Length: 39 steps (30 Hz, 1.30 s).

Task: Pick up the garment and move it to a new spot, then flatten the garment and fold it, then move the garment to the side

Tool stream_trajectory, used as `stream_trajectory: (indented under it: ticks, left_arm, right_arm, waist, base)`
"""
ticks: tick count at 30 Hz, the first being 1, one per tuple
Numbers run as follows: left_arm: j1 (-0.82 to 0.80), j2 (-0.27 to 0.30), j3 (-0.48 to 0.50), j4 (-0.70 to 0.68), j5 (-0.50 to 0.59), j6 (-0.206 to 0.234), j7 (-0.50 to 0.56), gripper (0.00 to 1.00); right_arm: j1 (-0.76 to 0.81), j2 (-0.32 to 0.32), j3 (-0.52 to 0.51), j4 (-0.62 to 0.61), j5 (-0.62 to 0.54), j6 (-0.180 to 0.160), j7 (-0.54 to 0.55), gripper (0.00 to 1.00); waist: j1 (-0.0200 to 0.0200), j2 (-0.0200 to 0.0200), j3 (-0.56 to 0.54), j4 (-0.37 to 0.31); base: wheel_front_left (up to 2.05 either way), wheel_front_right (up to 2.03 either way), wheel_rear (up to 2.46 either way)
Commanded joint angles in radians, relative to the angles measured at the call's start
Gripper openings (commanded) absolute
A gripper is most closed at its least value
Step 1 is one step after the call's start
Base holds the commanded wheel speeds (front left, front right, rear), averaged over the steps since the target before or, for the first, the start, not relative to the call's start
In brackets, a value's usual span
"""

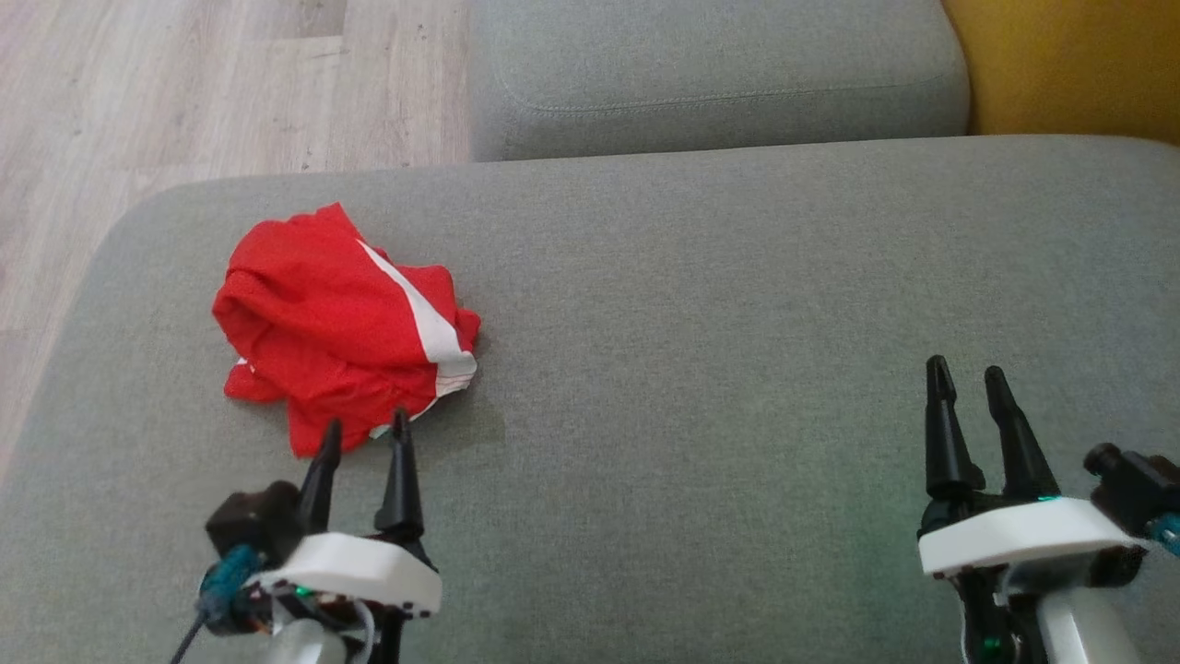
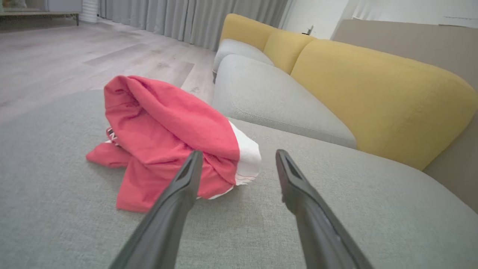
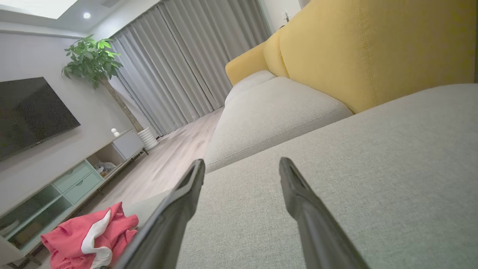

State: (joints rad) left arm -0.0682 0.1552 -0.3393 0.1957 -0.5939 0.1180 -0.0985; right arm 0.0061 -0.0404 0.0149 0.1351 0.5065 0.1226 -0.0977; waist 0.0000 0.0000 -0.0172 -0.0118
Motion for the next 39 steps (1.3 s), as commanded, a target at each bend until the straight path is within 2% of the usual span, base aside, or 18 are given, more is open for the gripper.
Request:
stream_trajectory:
  ticks: [1, 18, 23, 26, 31, 39]
  left_arm:
    - [-0.068, 0.023, -0.003, -0.03, 0.044, 0.018, -0.016, 1.0]
    - [-0.129, 0.088, -0.173, -0.02, 0.243, 0.127, -0.065, 1.0]
    - [-0.128, 0.08, -0.186, -0.025, 0.234, 0.143, -0.08, 1.0]
    - [-0.112, 0.062, -0.16, -0.044, 0.188, 0.139, -0.089, 1.0]
    - [-0.077, 0.041, -0.112, -0.069, 0.154, 0.106, -0.104, 1.0]
    - [-0.032, 0.009, -0.069, -0.045, 0.187, 0.056, -0.124, 1.0]
  right_arm:
    - [-0.027, -0.007, 0.021, -0.05, -0.049, 0.005, -0.016, 1.0]
    - [-0.024, -0.008, 0.052, -0.082, -0.331, 0.006, -0.066, 1.0]
    - [-0.017, -0.008, 0.059, -0.089, -0.365, 0.006, -0.081, 1.0]
    - [-0.012, -0.008, 0.058, -0.087, -0.35, 0.006, -0.089, 1.0]
    - [0.002, -0.009, 0.06, -0.061, -0.307, 0.007, -0.104, 1.0]
    - [0.007, -0.009, 0.081, 0.029, -0.242, 0.007, -0.125, 1.0]
  waist:
    - [0.0, 0.0, 0.0, 0.0]
    - [0.0, 0.0, -0.002, -0.005]
    - [0.0, 0.0, -0.003, -0.004]
    - [0.0, 0.0, -0.004, -0.003]
    - [0.0, 0.0, -0.006, -0.004]
    - [0.0, 0.0, -0.01, -0.006]
  base:
    - [0.0, 0.0, 0.0]
    - [0.0, 0.0, 0.0]
    - [0.0, 0.0, 0.0]
    - [0.0, 0.0, 0.0]
    - [0.0, 0.0, 0.0]
    - [0.0, 0.0, 0.0]
